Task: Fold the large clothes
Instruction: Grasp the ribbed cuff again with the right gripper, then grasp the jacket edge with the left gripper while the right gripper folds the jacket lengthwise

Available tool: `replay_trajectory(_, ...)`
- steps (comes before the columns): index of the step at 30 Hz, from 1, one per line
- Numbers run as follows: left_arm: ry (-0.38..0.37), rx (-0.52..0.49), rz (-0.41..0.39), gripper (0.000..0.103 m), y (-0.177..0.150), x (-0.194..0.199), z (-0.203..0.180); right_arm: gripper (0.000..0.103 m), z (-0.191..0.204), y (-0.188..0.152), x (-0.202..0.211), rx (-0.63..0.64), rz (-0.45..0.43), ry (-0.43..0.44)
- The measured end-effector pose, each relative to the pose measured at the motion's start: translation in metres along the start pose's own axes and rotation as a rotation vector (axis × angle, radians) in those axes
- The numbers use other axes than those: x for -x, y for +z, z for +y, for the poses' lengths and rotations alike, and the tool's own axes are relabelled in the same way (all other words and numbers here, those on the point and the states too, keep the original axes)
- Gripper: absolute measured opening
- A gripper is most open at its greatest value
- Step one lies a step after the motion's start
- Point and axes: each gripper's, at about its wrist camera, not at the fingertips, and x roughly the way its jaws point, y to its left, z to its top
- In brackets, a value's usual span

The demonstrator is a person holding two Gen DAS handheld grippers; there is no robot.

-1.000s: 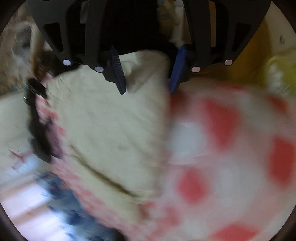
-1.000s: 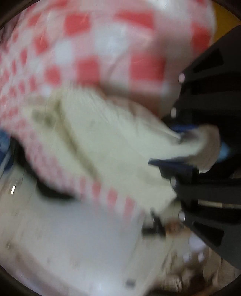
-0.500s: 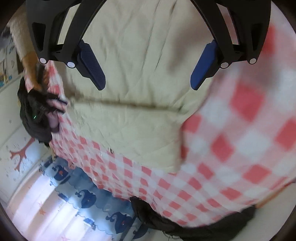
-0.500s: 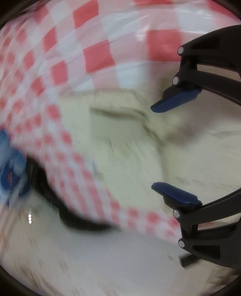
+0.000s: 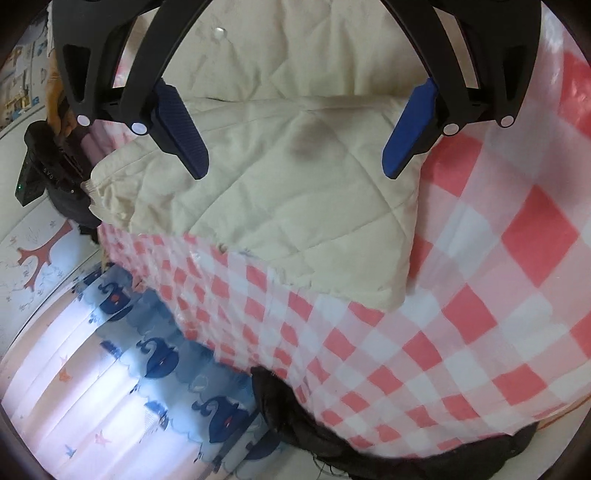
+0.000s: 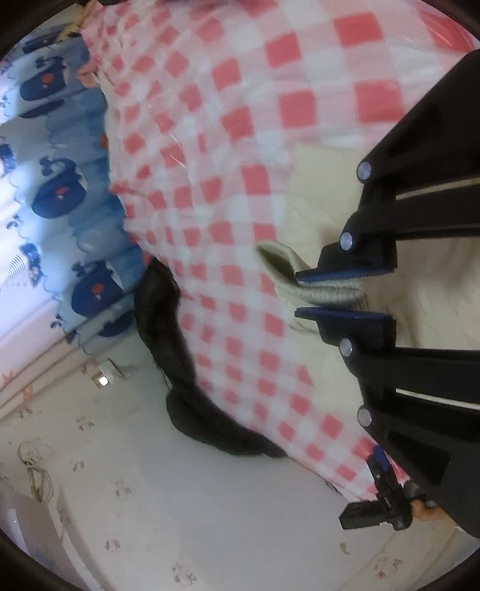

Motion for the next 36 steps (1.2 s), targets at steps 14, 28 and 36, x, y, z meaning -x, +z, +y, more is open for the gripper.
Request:
replay_trajectory(14,0.086,-0.039,0.123,0.093,-0.012,-0.045,0.005,0.051,-0.011,-0.036,-0.016,0.156,0.047,-0.140)
replay_trajectory(28,0.119,-0.136,0.277,0.093,-0.080,0.115,0.079,0.090,-0.024,-0.103,0.035,0.107,0.450,-0.083)
replay_trajectory(36,-0.137,0.076,0.454,0.093,-0.191,0.172,0.147,0.090,-0.070,-0.219,0.136,-0.149,0.626,0.075)
